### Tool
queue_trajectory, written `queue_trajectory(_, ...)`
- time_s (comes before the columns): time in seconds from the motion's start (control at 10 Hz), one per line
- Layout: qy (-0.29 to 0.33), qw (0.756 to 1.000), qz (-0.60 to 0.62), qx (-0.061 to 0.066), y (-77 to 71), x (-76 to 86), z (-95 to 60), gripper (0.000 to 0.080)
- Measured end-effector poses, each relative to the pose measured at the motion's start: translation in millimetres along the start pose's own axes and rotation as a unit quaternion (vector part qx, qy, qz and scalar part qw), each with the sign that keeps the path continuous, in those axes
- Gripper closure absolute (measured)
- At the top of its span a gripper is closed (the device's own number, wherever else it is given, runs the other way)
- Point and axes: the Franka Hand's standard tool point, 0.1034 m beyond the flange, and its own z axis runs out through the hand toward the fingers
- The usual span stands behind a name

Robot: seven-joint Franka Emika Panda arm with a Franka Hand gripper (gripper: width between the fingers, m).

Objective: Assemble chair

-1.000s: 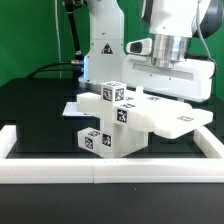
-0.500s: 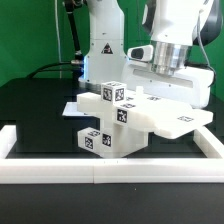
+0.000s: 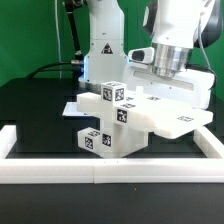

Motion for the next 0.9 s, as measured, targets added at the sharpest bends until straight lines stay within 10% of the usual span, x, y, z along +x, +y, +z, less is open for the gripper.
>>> queue_trajectory(0.1,0.000,1.000,0.000,0.000,0.0,0.1,0.0,0.0514)
queue_trajectory(0.9,0.000,1.000,0.000,0.000,-0.2,0.2,-0.4,0.0514)
